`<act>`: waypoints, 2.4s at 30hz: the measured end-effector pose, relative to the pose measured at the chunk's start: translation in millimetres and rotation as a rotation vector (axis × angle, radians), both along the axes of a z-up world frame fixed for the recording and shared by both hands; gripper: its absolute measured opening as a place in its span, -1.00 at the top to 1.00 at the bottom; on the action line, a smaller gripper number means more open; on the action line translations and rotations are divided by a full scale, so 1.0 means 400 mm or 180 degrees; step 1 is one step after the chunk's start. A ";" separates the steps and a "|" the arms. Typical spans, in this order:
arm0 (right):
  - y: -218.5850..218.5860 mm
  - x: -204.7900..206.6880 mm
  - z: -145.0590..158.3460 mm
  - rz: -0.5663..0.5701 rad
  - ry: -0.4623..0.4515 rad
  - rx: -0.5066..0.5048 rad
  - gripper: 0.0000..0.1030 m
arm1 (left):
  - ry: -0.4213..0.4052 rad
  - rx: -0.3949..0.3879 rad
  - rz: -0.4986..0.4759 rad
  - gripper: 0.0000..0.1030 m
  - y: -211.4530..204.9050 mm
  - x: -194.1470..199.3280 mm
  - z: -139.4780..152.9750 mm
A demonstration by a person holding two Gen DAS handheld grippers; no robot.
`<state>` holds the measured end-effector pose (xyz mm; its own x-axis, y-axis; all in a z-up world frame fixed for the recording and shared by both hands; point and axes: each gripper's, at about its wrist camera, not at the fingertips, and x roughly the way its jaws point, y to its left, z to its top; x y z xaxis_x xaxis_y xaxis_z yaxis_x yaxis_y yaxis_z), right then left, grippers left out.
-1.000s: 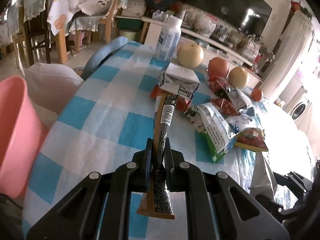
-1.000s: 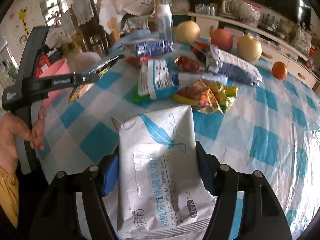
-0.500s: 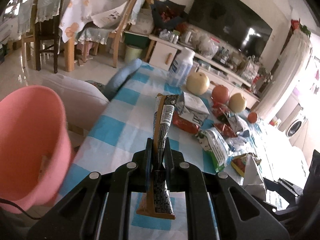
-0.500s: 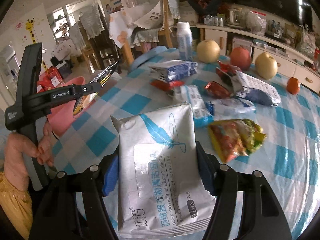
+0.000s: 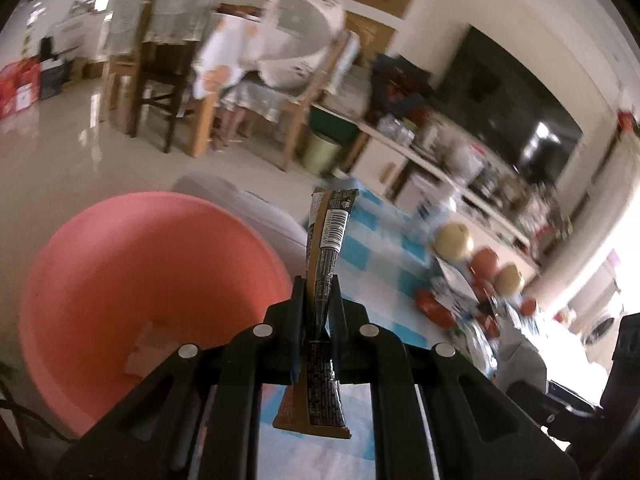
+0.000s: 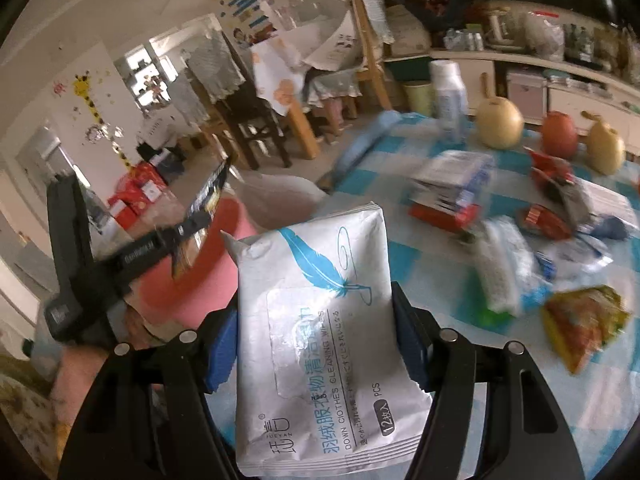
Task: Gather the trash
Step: 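Carry both items to the pink bucket and open both tools to drop them, then move both tools back over the table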
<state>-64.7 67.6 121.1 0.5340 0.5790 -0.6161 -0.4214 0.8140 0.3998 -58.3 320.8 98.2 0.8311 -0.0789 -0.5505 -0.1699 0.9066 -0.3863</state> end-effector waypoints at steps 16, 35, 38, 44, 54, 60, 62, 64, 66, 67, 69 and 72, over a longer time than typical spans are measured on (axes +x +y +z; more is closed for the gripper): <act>0.427 0.111 0.051 0.0557 -0.0179 0.0043 -0.47 | 0.0213 -0.0222 0.0846 0.72 0.245 -0.029 -0.066; 0.152 0.037 -0.014 -0.0291 -0.0286 -0.0141 -0.80 | -0.0207 0.0206 0.0769 -0.71 0.183 -0.047 -0.035; 0.105 0.007 -0.022 -0.0353 -0.0383 -0.0221 -0.85 | -0.0252 0.0322 0.0589 -0.71 0.141 -0.046 -0.027; 0.036 -0.052 -0.031 -0.0313 -0.0523 -0.0430 -0.90 | -0.0094 0.0540 0.0319 -0.71 0.054 -0.042 -0.017; -0.098 -0.109 -0.072 -0.0408 -0.0341 -0.0360 -0.90 | -0.0076 0.0839 -0.0093 -0.71 -0.076 -0.063 -0.043; -0.212 -0.119 -0.085 -0.0583 -0.0249 -0.0242 -0.90 | -0.0072 0.1178 -0.0197 -0.71 -0.158 -0.083 -0.043; -0.253 -0.116 -0.090 -0.0644 -0.0192 -0.0208 -0.91 | -0.0046 0.1265 -0.0237 -0.71 -0.182 -0.089 -0.045; -0.295 -0.115 -0.095 -0.0734 -0.0164 -0.0203 -0.90 | -0.0020 0.1244 -0.0293 -0.71 -0.201 -0.090 -0.044; -0.332 -0.112 -0.098 -0.0801 -0.0144 -0.0199 -0.90 | -0.0004 0.1236 -0.0347 -0.71 -0.221 -0.091 -0.042; -0.347 -0.111 -0.097 -0.0830 -0.0137 -0.0199 -0.90 | 0.0006 0.1267 -0.0389 -0.71 -0.241 -0.088 -0.039; -0.392 -0.106 -0.097 -0.0947 -0.0113 -0.0202 -0.90 | 0.0026 0.1338 -0.0499 -0.71 -0.280 -0.082 -0.033; -0.452 -0.096 -0.094 -0.1071 -0.0071 -0.0147 -0.90 | 0.0048 0.1409 -0.0611 -0.71 -0.335 -0.069 -0.018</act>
<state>-103.1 -113.4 83.4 0.7041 0.3399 -0.6235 -0.1342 0.9259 0.3531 -85.9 187.0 91.0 0.8161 0.0145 -0.5777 0.0140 0.9989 0.0449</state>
